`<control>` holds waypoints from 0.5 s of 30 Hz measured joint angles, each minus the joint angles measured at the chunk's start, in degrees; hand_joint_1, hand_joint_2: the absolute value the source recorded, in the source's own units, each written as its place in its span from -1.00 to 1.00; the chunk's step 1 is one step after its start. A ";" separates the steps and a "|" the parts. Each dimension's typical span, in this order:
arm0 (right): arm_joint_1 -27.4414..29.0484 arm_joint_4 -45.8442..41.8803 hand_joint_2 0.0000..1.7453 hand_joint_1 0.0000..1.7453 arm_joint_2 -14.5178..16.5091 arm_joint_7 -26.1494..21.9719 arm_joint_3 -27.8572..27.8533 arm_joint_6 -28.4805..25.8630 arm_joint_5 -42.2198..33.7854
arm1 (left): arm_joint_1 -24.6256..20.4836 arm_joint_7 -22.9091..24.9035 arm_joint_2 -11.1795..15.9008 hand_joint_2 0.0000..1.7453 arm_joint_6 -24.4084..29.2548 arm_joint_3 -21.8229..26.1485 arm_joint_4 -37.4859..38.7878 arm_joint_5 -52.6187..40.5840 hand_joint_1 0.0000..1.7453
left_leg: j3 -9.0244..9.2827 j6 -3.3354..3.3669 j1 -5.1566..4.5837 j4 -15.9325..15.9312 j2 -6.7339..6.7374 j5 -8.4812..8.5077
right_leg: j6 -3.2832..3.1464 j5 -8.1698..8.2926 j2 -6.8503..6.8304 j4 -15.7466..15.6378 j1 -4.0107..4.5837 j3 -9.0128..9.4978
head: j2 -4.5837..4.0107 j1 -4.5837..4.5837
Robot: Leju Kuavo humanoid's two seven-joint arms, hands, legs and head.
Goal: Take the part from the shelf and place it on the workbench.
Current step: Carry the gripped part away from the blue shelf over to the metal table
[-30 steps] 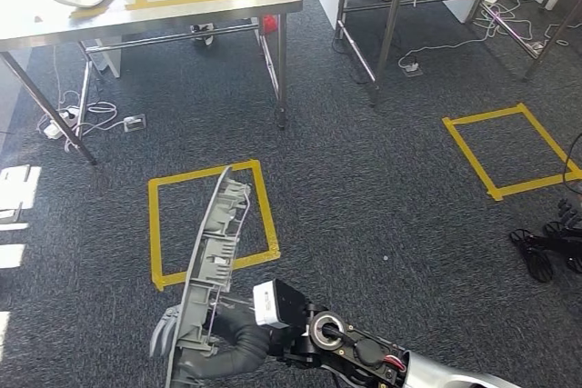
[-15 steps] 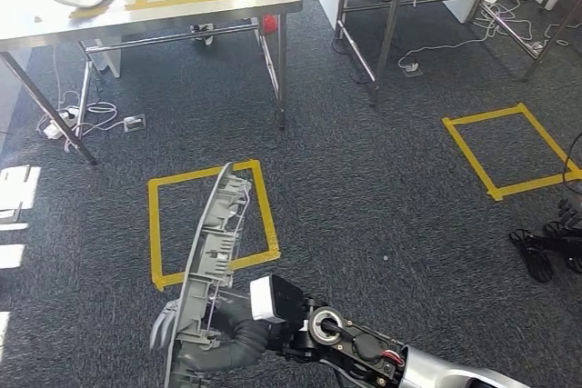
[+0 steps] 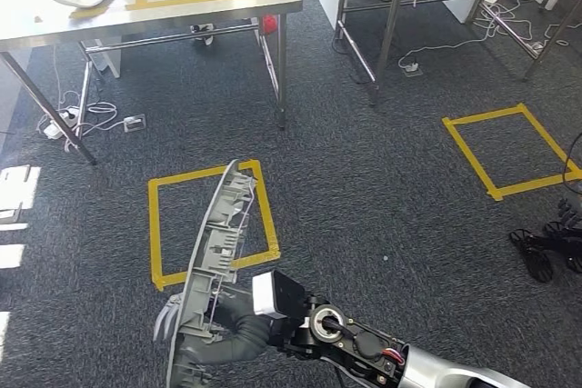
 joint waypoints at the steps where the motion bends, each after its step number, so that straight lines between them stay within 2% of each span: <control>1: 0.01 0.02 1.00 1.00 0.00 0.08 0.00 -0.01 0.08 | 0.00 -0.01 -0.01 1.00 -0.02 0.00 0.00 0.16 -1.00 | 0.00 0.00 0.00 0.00 0.00 0.00 | 0.00 0.00 0.00 0.00 0.00 0.00 | 0.00 0.00; 15: 0.14 0.02 1.00 1.00 0.00 1.21 0.02 0.04 -0.21 | -0.01 0.38 -0.17 1.00 0.62 0.04 0.00 0.92 -1.00 | 0.00 0.00 0.00 0.00 0.00 0.00 | 0.00 0.00 0.00 0.00 0.00 0.00 | 0.00 0.00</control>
